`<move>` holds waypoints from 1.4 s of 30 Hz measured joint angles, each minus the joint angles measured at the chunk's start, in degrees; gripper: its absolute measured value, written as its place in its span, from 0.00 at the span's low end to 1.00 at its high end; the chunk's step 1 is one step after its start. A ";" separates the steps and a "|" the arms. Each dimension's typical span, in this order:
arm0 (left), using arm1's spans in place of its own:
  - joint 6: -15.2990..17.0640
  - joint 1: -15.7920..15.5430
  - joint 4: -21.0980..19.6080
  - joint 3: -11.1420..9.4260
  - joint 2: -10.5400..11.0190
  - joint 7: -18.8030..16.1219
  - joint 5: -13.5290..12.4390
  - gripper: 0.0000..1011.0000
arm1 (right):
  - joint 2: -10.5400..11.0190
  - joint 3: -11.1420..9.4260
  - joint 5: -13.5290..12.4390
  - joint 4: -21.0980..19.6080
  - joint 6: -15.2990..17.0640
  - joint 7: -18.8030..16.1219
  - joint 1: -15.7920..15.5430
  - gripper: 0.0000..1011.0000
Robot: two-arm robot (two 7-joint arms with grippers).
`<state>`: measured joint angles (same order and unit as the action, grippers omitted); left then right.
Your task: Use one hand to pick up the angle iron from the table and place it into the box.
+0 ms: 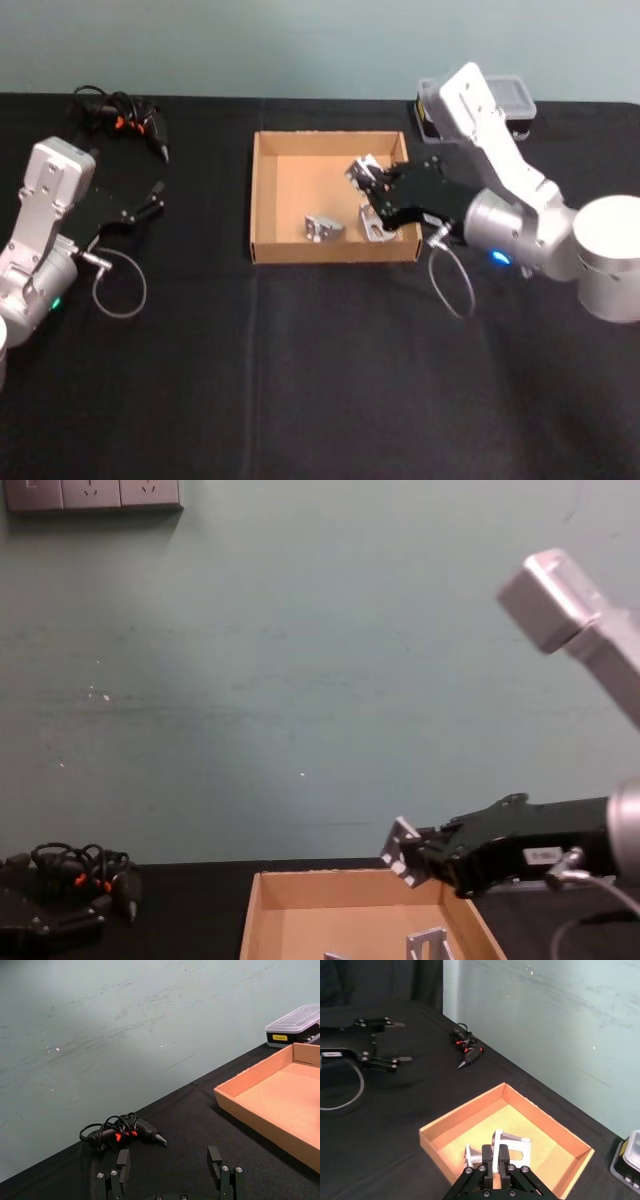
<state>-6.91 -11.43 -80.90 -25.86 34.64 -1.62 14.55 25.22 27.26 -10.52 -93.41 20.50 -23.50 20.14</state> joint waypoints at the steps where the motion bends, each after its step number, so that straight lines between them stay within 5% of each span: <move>1: 0.00 0.00 0.00 0.00 0.00 0.00 0.00 1.00 | -0.51 0.21 0.26 0.95 0.00 0.04 0.48 0.08; 14: 0.00 0.00 0.00 0.00 0.00 0.00 0.00 1.00 | -9.01 3.58 5.28 15.86 -0.47 0.96 8.89 0.08; 27: 0.00 0.00 0.00 0.00 0.00 0.00 0.00 1.00 | -15.34 5.98 9.61 27.27 -0.48 1.30 15.09 0.08; 42: 0.00 0.00 0.00 0.00 0.00 0.00 0.00 1.00 | -17.74 5.45 11.68 31.73 0.08 0.99 16.29 0.08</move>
<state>-6.91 -11.43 -80.90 -25.86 34.64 -1.62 14.55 7.48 32.71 1.16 -61.68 20.58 -22.50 36.43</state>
